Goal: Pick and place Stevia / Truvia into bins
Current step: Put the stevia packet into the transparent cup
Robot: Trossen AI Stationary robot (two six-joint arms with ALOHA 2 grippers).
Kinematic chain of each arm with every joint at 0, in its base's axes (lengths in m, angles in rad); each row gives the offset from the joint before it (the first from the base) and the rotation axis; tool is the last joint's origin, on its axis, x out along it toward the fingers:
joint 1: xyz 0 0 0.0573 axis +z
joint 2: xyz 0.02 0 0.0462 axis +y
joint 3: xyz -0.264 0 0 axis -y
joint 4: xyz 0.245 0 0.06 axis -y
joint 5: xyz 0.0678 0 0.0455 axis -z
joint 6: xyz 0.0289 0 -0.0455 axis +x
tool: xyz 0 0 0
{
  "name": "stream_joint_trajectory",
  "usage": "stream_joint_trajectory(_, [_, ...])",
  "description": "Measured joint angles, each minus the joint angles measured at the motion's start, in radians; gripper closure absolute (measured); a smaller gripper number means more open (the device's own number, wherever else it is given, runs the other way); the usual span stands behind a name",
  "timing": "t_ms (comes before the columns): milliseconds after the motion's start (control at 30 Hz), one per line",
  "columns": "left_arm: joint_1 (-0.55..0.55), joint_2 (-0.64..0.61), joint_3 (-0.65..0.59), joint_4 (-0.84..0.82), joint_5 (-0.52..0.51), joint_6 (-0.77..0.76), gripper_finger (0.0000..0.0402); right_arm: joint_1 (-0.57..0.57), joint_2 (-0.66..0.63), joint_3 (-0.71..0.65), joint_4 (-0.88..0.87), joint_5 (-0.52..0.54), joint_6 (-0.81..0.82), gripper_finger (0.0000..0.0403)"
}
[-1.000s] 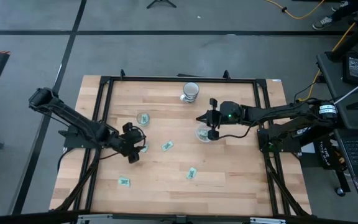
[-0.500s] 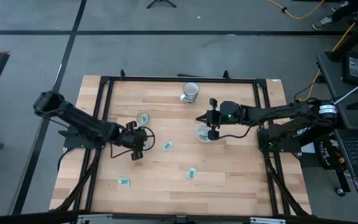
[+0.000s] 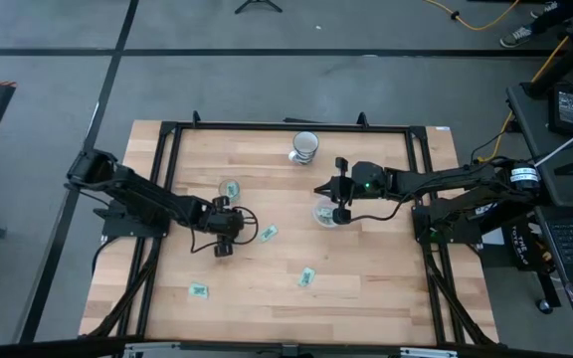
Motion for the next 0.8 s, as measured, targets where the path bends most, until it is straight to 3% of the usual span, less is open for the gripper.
stream_joint_trajectory(333, [0.041,0.022,0.003,0.009,0.085,0.0,0.023,0.0,0.0,0.0,0.0,0.0,0.0,0.038])
stream_joint_trajectory(800, [0.047,0.017,0.0,0.019,0.119,0.072,0.0392,0.0,0.0,0.0,-0.003,0.0,0.001,0.038])
